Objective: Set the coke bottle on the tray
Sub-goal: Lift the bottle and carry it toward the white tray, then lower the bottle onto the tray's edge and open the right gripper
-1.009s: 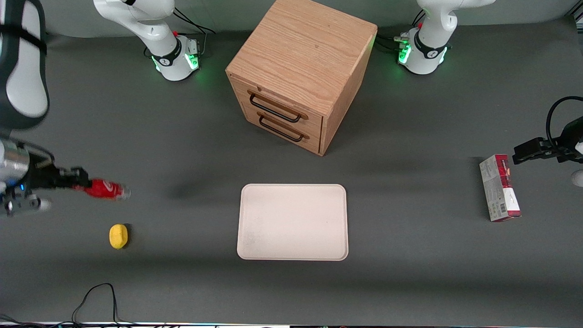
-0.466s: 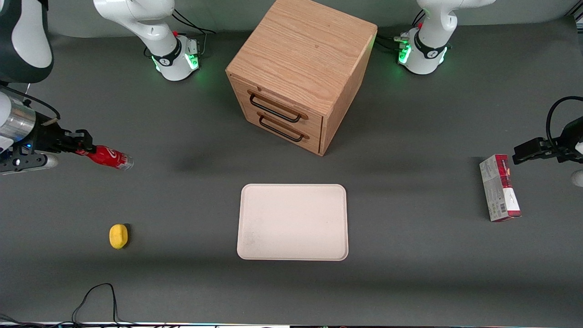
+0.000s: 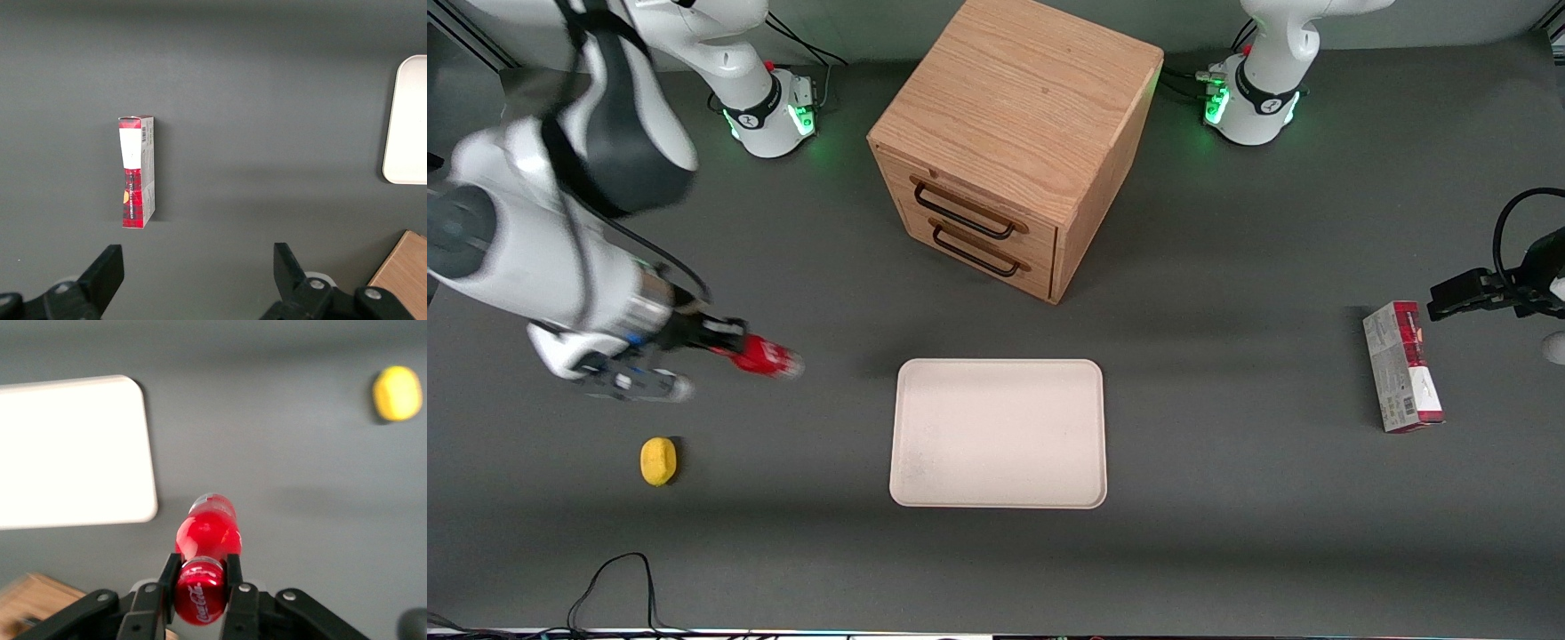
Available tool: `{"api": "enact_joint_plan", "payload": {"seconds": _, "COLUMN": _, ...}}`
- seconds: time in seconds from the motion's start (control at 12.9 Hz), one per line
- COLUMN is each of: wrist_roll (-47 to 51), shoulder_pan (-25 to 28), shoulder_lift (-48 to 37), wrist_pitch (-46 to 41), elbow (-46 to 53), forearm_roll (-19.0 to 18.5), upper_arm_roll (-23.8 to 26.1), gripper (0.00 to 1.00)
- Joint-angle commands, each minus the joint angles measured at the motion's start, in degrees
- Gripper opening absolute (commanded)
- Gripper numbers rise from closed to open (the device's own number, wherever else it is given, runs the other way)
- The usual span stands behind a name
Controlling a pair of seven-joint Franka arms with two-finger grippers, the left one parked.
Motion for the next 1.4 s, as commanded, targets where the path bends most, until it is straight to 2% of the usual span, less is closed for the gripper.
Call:
{"api": "enact_joint_plan", "payload": {"seconds": 0.0, "wrist_roll": 10.65, "shoulder_pan": 4.37, "shoulder_lift": 15.89, "wrist_pitch": -2.33, "elbow": 20.44, "forearm_roll": -1.14, "upper_arm_roll": -0.08, "gripper": 0.00}}
{"api": "enact_joint_plan", "payload": {"seconds": 0.16, "wrist_roll": 15.14, "shoulder_pan": 8.06, "shoulder_lift": 22.95, "wrist_pitch": -1.11, "elbow": 26.89, "forearm_roll": -1.32, "upper_arm_roll": -0.52, "gripper": 0.00}}
{"api": "enact_joint_plan", "payload": {"seconds": 0.39, "wrist_roll": 18.32, "shoulder_pan": 10.09, "shoulder_lift": 25.69, "wrist_pitch": 4.07, "elbow": 27.27, "forearm_roll": -1.75, "upper_arm_roll": -0.69, "gripper": 0.00}}
{"api": "enact_joint_plan", "payload": {"seconds": 0.54, "wrist_roll": 18.76, "shoulder_pan": 11.06, "shoulder_lift": 27.36, "wrist_pitch": 7.32, "elbow": 27.27, "forearm_roll": -3.68, "upper_arm_roll": -0.69, "gripper": 0.00}}
{"api": "enact_joint_plan", "payload": {"seconds": 0.78, "wrist_roll": 19.21, "shoulder_pan": 11.33, "shoulder_lift": 30.00, "wrist_pitch": 11.36, "elbow": 27.27, "forearm_roll": -6.67, "upper_arm_roll": -0.70, "gripper": 0.00}}
{"api": "enact_joint_plan", "payload": {"seconds": 1.32, "wrist_roll": 19.21, "shoulder_pan": 11.42, "shoulder_lift": 31.50, "wrist_pitch": 14.19, "elbow": 27.27, "forearm_roll": -7.56, "upper_arm_roll": -0.69, "gripper": 0.00}}
